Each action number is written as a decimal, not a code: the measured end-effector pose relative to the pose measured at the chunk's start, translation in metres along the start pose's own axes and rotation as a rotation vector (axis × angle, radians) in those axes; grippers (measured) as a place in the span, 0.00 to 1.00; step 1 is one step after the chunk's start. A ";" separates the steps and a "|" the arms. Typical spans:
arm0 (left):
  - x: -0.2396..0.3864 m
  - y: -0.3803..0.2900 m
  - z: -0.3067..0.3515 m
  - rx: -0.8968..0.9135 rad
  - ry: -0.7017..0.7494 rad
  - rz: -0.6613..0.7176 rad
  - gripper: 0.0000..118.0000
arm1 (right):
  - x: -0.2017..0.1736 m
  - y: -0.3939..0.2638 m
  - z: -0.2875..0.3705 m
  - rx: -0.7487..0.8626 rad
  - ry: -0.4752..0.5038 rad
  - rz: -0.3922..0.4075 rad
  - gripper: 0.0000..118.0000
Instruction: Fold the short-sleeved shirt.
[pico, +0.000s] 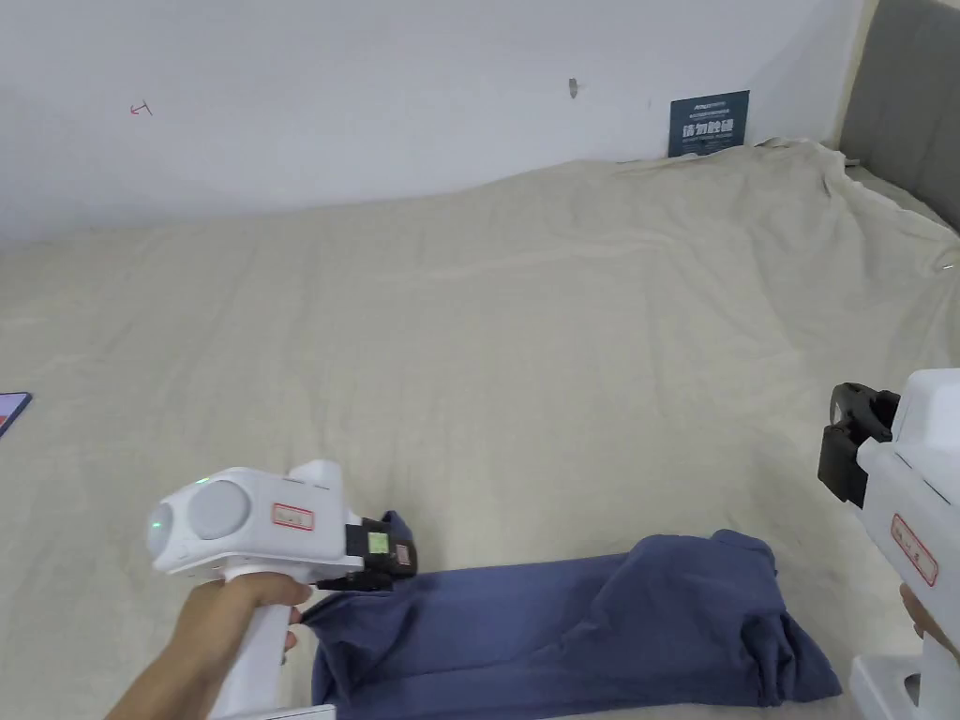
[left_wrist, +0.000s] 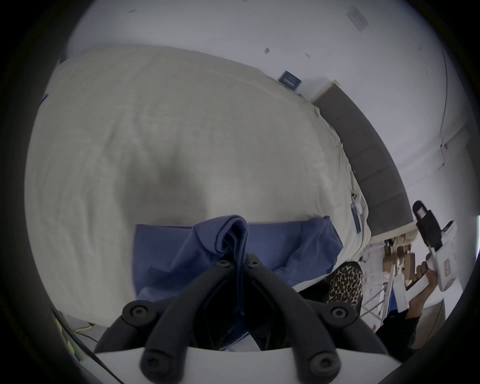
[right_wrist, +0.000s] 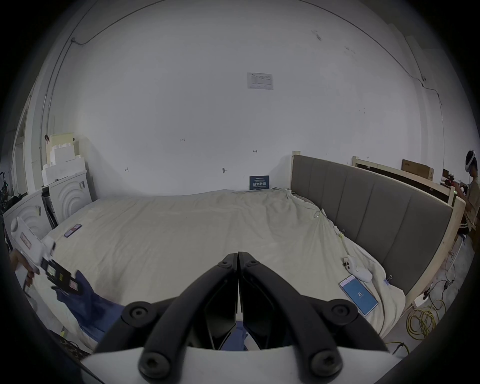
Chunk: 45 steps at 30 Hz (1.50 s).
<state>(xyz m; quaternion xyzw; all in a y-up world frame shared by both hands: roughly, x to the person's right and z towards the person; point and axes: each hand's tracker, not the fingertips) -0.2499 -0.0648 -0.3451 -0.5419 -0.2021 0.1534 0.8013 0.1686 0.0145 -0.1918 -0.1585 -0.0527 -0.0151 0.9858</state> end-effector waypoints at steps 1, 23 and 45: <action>0.010 0.000 -0.013 -0.013 -0.002 -0.013 0.00 | 0.002 0.000 0.001 0.001 -0.002 -0.003 0.00; 0.047 -0.010 -0.055 0.103 0.004 -0.022 0.89 | 0.023 0.000 0.016 0.000 -0.046 -0.011 0.00; -0.027 -0.068 -0.070 0.239 0.248 -0.161 0.00 | 0.020 0.008 0.010 0.008 -0.024 -0.012 0.00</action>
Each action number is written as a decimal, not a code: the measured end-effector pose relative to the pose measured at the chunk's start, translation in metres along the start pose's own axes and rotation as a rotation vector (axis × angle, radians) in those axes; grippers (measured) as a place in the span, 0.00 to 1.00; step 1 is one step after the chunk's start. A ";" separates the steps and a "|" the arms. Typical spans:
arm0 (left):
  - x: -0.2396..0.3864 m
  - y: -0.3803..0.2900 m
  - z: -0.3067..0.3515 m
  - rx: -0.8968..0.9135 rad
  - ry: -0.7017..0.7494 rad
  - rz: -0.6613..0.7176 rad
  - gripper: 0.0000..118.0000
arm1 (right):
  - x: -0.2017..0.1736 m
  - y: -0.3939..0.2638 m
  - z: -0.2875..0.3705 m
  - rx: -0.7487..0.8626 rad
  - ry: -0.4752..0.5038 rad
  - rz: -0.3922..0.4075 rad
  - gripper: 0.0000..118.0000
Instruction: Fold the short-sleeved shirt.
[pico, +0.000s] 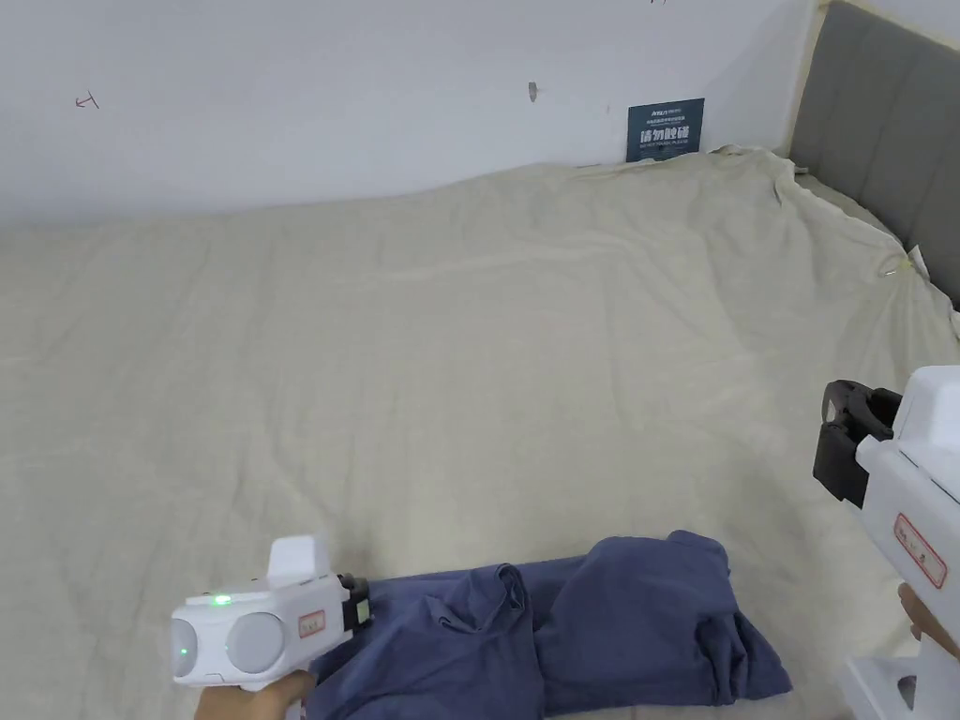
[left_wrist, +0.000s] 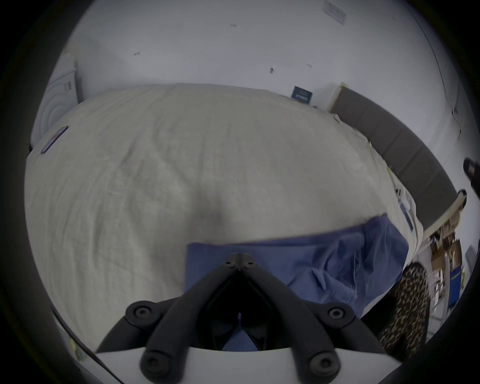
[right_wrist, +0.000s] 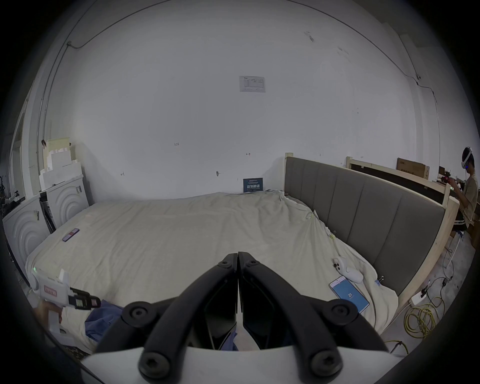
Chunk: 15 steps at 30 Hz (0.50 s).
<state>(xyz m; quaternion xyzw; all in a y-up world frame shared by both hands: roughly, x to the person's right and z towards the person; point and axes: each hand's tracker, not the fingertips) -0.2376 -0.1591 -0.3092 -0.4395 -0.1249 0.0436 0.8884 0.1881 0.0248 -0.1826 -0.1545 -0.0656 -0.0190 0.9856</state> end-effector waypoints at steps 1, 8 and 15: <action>0.005 -0.004 -0.004 -0.015 -0.003 -0.009 0.00 | 0.002 0.000 0.000 -0.001 -0.003 -0.003 0.00; 0.042 -0.031 -0.013 -0.075 -0.105 -0.052 0.00 | 0.010 -0.001 0.002 -0.006 -0.019 -0.001 0.00; 0.076 -0.045 -0.007 -0.070 -0.187 -0.078 0.00 | 0.011 -0.005 0.003 -0.018 -0.017 -0.002 0.00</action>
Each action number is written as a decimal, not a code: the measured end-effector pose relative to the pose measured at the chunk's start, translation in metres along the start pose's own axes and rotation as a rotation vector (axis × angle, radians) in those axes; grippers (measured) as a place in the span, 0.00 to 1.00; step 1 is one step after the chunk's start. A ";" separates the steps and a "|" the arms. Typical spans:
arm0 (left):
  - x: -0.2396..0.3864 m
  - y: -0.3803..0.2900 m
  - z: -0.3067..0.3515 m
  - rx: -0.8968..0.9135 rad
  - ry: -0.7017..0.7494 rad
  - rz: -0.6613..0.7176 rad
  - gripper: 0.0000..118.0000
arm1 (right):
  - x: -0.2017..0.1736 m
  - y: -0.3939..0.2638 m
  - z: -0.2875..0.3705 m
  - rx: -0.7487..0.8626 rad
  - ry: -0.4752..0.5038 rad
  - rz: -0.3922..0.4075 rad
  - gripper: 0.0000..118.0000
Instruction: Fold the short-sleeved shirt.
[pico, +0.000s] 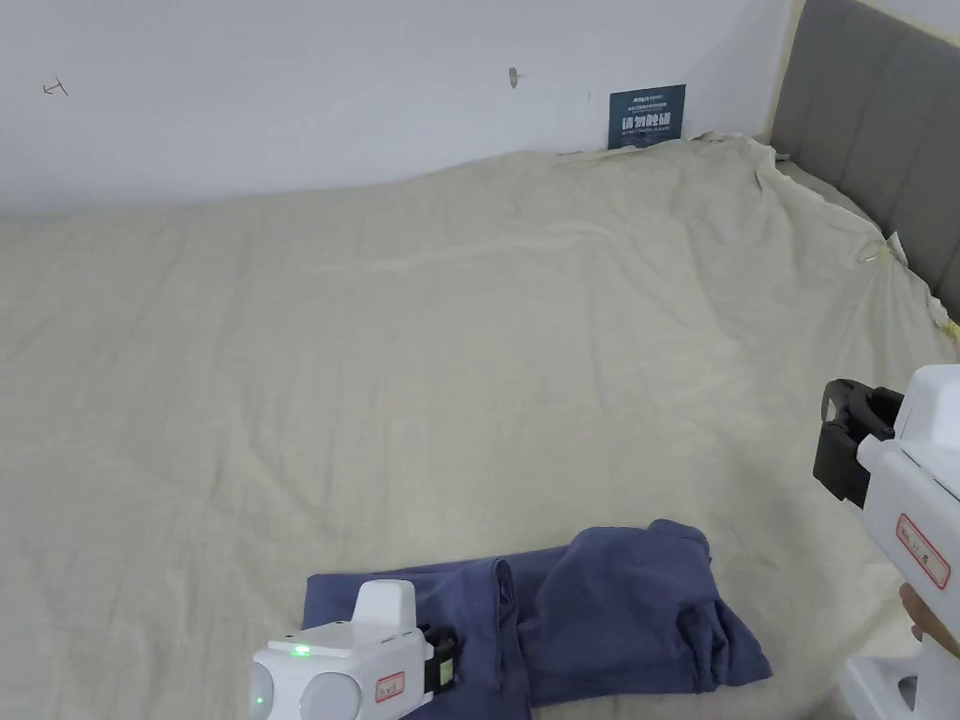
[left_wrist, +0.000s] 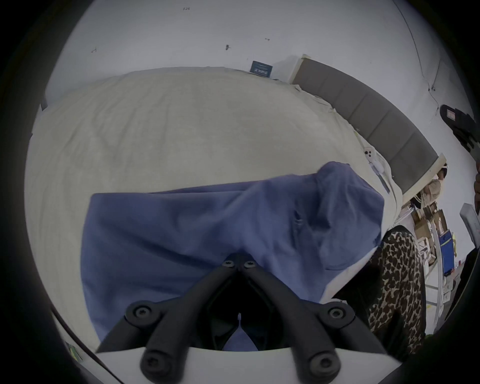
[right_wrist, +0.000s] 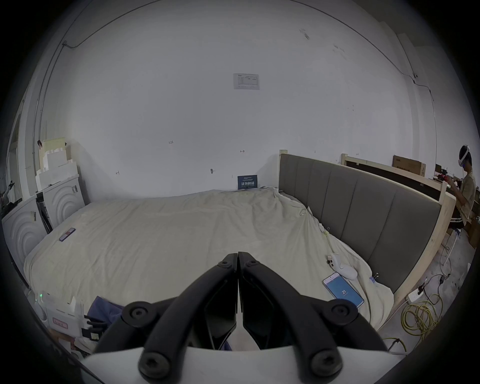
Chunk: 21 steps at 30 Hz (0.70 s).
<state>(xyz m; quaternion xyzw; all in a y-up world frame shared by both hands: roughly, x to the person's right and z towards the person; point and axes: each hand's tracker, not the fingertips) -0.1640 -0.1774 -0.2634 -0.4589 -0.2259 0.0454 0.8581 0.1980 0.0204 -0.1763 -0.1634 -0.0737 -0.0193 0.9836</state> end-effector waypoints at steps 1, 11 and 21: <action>0.005 -0.001 -0.002 -0.001 -0.008 0.005 0.00 | 0.000 -0.001 0.000 0.000 0.002 -0.001 0.00; 0.035 -0.007 -0.019 -0.033 -0.057 0.021 0.00 | -0.003 0.004 0.002 0.006 0.009 -0.002 0.00; -0.025 0.041 0.072 0.069 -0.144 0.101 0.00 | -0.011 0.010 0.000 0.018 0.030 0.012 0.00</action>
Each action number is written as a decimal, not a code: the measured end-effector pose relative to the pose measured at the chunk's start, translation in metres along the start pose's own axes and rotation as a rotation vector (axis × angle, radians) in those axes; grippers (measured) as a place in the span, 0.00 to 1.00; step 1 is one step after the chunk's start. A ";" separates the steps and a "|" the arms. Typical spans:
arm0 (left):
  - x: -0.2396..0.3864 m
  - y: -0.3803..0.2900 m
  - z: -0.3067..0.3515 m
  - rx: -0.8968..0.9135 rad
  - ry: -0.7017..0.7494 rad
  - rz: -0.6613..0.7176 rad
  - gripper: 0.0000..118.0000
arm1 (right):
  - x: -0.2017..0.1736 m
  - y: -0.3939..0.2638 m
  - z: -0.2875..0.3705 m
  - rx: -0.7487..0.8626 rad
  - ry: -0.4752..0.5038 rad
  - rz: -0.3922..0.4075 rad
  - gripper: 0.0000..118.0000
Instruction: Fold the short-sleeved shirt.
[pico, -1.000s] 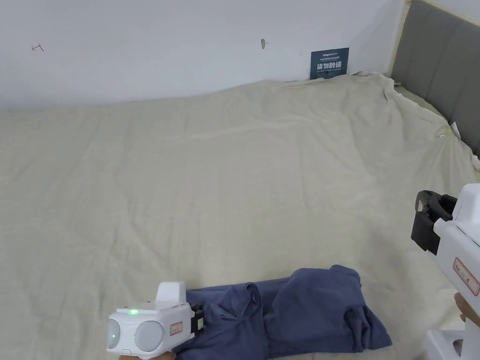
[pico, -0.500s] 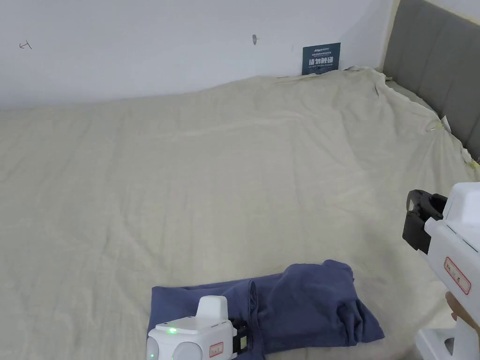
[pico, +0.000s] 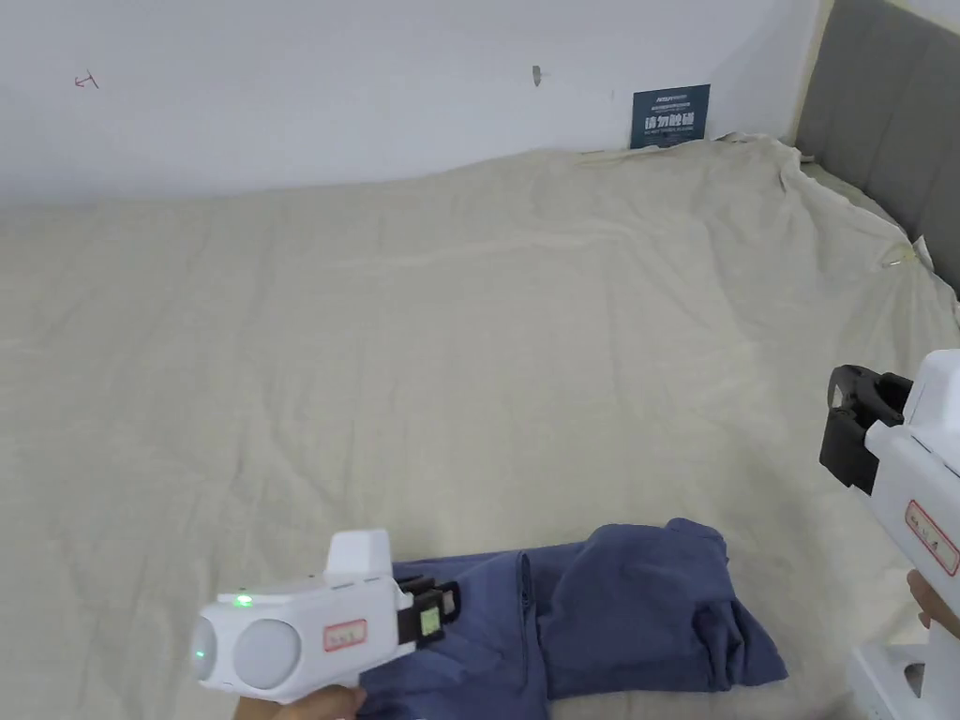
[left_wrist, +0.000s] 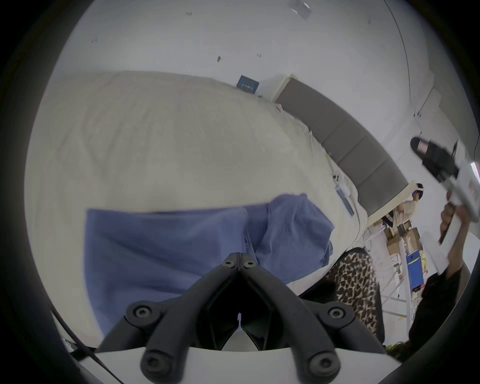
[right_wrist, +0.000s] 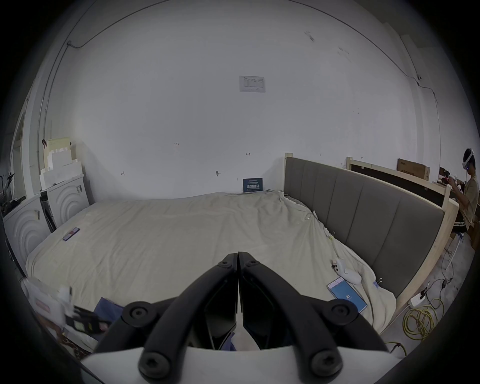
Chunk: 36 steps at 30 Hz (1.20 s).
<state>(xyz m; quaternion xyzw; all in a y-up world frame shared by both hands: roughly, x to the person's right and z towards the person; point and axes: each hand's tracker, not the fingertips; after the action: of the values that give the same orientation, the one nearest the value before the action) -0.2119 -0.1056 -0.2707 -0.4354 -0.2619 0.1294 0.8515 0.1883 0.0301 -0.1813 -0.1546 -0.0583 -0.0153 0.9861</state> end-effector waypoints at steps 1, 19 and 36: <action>-0.009 0.006 0.009 0.007 0.002 0.008 0.00 | -0.001 0.000 -0.001 0.001 0.002 -0.001 0.00; -0.146 0.007 0.014 -0.096 0.052 0.257 0.76 | -0.028 -0.004 -0.023 -0.046 0.051 0.029 0.00; -0.137 0.000 -0.035 -0.177 0.012 0.217 0.16 | -0.024 -0.010 -0.030 -0.081 0.037 0.028 0.00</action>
<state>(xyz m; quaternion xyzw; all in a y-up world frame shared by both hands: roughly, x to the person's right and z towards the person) -0.3062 -0.1911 -0.3331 -0.5352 -0.2187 0.1947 0.7923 0.1677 0.0117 -0.2097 -0.1950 -0.0372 -0.0068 0.9801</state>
